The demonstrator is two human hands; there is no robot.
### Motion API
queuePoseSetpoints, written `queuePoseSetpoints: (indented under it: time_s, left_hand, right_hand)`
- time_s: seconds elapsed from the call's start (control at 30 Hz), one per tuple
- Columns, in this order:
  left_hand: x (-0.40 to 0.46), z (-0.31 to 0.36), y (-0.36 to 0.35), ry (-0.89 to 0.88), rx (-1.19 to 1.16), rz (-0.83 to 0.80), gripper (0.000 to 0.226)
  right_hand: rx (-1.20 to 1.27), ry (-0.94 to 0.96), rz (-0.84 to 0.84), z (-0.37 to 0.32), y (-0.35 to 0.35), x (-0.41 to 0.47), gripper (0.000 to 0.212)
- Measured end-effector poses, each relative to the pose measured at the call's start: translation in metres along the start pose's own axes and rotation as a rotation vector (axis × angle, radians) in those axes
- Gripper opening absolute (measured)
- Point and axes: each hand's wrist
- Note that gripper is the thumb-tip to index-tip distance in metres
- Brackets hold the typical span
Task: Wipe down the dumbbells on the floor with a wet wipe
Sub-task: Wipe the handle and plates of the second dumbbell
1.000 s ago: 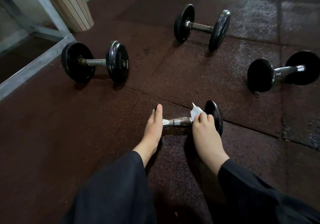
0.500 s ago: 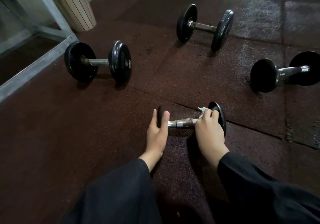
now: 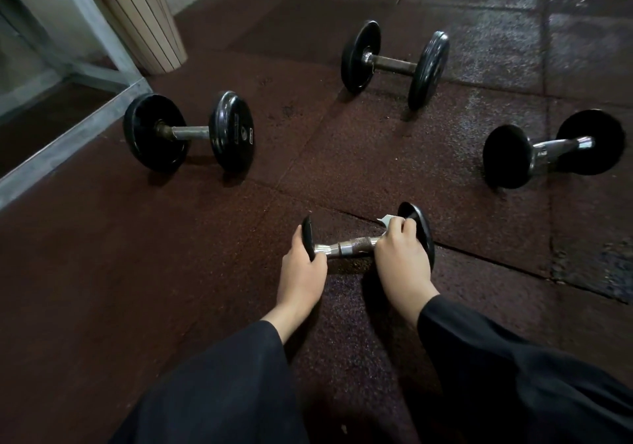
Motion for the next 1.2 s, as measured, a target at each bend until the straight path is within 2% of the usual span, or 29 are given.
queuePoseSetpoints:
  time_s: [0.1, 0.23, 0.33, 0.4, 0.5, 0.53, 0.6, 0.7, 0.87, 1.03, 1.2]
  left_hand:
    - [-0.001, 0.01, 0.003, 0.153, 0.037, -0.014, 0.042]
    - [0.001, 0.013, 0.02, 0.346, 0.009, -0.088, 0.01]
    - [0.008, 0.019, 0.033, 0.396, -0.025, -0.219, 0.014]
    - [0.013, 0.018, 0.038, 0.4, -0.043, -0.213, 0.016]
    - [0.022, 0.009, 0.038, 0.357, -0.049, -0.09, 0.065]
    - [0.023, 0.007, 0.036, 0.347, 0.006, -0.054, 0.074]
    - [0.023, 0.003, 0.031, 0.305, 0.041, -0.016, 0.075]
    - [0.018, 0.006, 0.02, 0.241, -0.186, 0.003, 0.061]
    - [0.018, 0.004, 0.013, 0.194, -0.415, 0.009, 0.055]
    - [0.015, 0.0, 0.012, 0.168, -0.488, -0.021, 0.058]
    - [0.013, -0.004, 0.011, 0.102, -0.459, -0.016, 0.048]
  right_hand:
    - [0.014, 0.041, 0.008, 0.002, 0.001, 0.0, 0.01]
    - [0.013, 0.106, -0.034, -0.002, 0.0, -0.001, 0.029]
    - [0.114, 0.179, -0.036, -0.002, 0.002, -0.001, 0.029]
    - [0.171, 0.205, -0.023, 0.004, 0.01, -0.001, 0.03]
    - [0.376, 0.237, -0.041, 0.008, 0.025, 0.007, 0.024]
    - [0.472, 0.254, -0.054, 0.006, 0.03, 0.008, 0.024]
    - [0.686, 0.285, -0.039, -0.005, 0.032, 0.011, 0.025]
    - [0.857, 0.348, -0.012, -0.024, 0.026, 0.011, 0.027]
    - [0.591, 0.525, -0.027, -0.043, 0.021, 0.012, 0.024]
    - [0.486, 0.621, -0.009, -0.043, 0.022, 0.013, 0.022]
    - [0.381, 0.583, -0.082, -0.041, 0.028, 0.022, 0.023]
Point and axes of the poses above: each hand's wrist, its own x-axis towards the middle knuckle, its own y-axis out of the back of the hand, z = x × y, and after that the axes turned 13 degrees about -z, right-handed
